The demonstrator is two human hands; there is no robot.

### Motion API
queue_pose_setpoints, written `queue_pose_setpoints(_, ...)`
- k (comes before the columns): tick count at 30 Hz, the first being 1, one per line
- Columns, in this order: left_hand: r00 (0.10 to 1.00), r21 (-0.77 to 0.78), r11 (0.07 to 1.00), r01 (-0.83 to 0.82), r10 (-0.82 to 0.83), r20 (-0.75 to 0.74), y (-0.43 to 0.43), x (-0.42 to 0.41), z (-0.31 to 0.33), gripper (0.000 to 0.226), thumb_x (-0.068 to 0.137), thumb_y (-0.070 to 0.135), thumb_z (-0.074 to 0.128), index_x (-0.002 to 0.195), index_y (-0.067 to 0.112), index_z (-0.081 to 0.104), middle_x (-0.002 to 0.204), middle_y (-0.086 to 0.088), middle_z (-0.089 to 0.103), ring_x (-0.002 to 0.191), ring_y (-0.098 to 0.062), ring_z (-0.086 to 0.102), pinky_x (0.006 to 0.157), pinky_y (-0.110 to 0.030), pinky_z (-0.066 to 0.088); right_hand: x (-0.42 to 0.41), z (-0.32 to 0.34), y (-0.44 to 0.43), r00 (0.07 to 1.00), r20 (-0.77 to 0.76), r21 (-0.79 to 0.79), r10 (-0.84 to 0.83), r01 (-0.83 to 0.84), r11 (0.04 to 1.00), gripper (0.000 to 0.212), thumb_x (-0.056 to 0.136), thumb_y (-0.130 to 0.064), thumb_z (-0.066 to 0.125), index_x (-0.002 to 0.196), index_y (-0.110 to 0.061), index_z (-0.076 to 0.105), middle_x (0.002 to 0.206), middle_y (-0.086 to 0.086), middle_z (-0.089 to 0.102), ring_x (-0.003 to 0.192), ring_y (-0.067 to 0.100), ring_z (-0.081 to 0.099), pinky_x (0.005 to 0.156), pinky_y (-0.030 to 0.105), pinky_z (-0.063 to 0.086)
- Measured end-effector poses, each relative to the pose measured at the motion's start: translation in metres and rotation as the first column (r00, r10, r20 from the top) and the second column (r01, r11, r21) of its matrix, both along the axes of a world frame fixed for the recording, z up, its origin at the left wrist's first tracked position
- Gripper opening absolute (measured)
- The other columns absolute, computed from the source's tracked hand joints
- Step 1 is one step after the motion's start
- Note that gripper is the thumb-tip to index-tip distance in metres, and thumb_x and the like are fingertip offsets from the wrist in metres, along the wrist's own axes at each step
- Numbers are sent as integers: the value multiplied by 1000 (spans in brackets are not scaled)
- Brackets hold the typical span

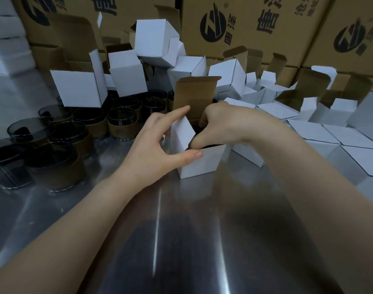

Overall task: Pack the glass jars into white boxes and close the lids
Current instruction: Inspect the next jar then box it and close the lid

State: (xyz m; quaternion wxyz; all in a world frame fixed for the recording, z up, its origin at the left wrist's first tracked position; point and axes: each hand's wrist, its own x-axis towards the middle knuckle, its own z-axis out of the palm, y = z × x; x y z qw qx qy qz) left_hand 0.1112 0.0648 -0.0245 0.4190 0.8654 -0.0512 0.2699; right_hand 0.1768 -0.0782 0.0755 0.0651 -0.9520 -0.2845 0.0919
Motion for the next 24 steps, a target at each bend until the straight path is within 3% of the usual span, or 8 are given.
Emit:
queue_pose_setpoints(3,1000,-40,999,6,-7,-14,3,-1,0,82,70,59,74,141,52,33,117,19,45,111,7,45,87,-1,36,3,3,-5,998,-47,124,33,-27,992,56,70,-46,77,113,-15,59,104,0,54,85,14,53,64,27,42)
queue_pose_setpoints(5,999,-60,998,6,-8,-34,4,-2,0,80,74,61,70,143,49,31,116,18,45,109,9,45,87,1,35,5,6,-7,998,-56,224,36,-23,974,64,69,-48,80,121,-23,53,106,-5,53,93,11,54,70,28,47)
queue_pose_setpoints(9,995,-125,992,9,-21,-100,6,-1,2,77,77,55,64,145,50,28,115,18,41,109,12,42,85,4,32,13,9,-9,996,-81,411,31,5,911,40,81,-28,74,117,-24,58,96,-5,59,91,16,64,84,38,57)
queue_pose_setpoints(13,981,-211,975,71,-107,-164,3,-1,5,66,81,52,60,143,43,37,116,14,40,108,16,39,83,6,29,17,6,-10,990,-137,526,22,54,849,18,90,-7,59,102,-20,63,90,4,70,81,17,71,79,34,61)
queue_pose_setpoints(17,975,-415,906,-82,-14,-222,7,14,7,34,95,45,52,125,30,58,98,16,48,96,6,52,77,-3,35,19,3,-9,989,-145,515,33,47,856,14,90,-4,60,92,-17,64,90,9,73,81,18,72,82,37,61)
queue_pose_setpoints(20,979,-357,934,-5,-67,-191,-1,9,8,32,102,29,43,132,36,55,121,14,50,104,18,47,80,6,32,23,2,-10,986,-162,526,24,66,848,15,89,-7,66,96,-17,57,90,9,73,78,20,73,80,39,61)
queue_pose_setpoints(22,984,-425,905,31,-102,-146,0,0,9,34,102,20,45,129,38,57,129,11,52,114,9,49,94,-6,37,23,2,-9,982,-189,549,1,105,829,25,88,-9,68,100,-19,48,89,10,72,72,19,73,74,37,62)
queue_pose_setpoints(24,989,-440,897,41,-98,-108,-3,1,10,35,100,14,49,123,37,60,121,12,58,106,4,57,90,-15,46,23,2,-9,969,-246,591,-1,151,793,32,90,-8,65,109,-19,41,86,11,72,61,17,70,66,33,63)
